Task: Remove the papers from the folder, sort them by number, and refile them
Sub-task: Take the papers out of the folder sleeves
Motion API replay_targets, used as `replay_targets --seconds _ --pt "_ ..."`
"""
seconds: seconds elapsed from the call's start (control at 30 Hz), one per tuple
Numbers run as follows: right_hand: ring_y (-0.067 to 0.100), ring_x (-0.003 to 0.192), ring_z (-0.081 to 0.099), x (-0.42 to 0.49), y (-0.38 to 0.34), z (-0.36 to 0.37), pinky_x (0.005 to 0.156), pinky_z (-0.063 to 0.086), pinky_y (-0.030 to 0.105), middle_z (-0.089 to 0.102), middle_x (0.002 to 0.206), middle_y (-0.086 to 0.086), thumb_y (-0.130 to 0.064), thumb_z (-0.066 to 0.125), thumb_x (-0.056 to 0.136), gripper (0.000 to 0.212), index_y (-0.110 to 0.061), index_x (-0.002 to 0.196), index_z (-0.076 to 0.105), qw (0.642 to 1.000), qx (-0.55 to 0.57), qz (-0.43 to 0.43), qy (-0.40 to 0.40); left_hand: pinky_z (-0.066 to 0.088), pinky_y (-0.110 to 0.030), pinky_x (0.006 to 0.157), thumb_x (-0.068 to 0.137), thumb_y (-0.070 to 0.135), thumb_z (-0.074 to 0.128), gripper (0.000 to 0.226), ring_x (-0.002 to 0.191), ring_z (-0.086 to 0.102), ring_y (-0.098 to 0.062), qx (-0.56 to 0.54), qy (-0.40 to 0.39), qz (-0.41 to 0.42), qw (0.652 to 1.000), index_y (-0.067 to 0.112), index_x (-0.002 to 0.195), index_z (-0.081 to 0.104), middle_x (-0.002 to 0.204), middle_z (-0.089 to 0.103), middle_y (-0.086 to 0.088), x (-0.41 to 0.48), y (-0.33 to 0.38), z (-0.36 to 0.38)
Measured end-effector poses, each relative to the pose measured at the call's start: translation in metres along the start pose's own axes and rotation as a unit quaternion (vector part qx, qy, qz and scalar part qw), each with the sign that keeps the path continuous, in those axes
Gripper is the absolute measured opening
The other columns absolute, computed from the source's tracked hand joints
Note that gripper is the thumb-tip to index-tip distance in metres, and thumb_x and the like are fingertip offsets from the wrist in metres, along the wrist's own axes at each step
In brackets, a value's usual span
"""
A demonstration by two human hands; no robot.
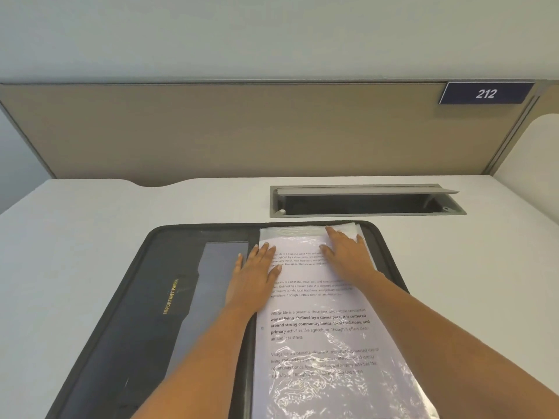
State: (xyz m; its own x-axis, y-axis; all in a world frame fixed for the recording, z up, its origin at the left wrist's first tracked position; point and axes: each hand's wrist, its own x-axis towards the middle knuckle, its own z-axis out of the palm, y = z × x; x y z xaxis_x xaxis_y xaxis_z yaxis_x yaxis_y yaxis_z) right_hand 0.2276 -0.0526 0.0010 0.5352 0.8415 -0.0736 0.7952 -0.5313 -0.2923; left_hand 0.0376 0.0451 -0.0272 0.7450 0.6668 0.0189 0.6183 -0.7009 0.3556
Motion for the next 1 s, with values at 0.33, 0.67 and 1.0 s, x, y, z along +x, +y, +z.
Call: replay_targets --seconds 0.33,0.67,1.0 --pt "0.020 0.109 0.054 0.008 -0.003 -0.008 0.094 0.038 0.028 0.062 0.115 -0.001 -0.022 0.055 0.093 0.044 -0.020 0.136 0.047 0.994 0.063 -0.060 0.064 -0.004 -0.030 0.116 0.101 0.040 0.029 0.048 0.144 0.009 -0.007 -0.026 0.044 -0.003 0.999 0.026 0.147 0.026 0.156 0.019 0.008 -0.003 0.000 0.003" --pt "0.020 0.096 0.051 0.051 -0.033 -0.031 0.082 0.043 0.035 0.063 0.098 0.003 -0.031 0.063 0.085 0.022 -0.010 0.090 0.067 0.993 0.043 -0.092 -0.060 -0.002 -0.029 0.116 0.101 0.040 0.030 0.046 0.143 0.013 -0.007 -0.024 0.063 -0.002 0.998 0.025 0.144 0.029 0.154 0.022 0.008 -0.003 0.001 0.004" --pt "0.018 0.062 0.062 0.068 -0.047 -0.041 0.058 0.043 0.024 0.066 0.090 0.011 -0.018 0.033 0.101 0.032 -0.006 0.080 0.054 0.974 0.120 -0.021 -0.191 0.001 -0.030 0.117 0.100 0.039 0.033 0.045 0.143 0.016 -0.007 -0.042 0.077 -0.001 0.996 0.023 0.142 0.032 0.153 0.026 0.007 -0.005 0.001 0.004"
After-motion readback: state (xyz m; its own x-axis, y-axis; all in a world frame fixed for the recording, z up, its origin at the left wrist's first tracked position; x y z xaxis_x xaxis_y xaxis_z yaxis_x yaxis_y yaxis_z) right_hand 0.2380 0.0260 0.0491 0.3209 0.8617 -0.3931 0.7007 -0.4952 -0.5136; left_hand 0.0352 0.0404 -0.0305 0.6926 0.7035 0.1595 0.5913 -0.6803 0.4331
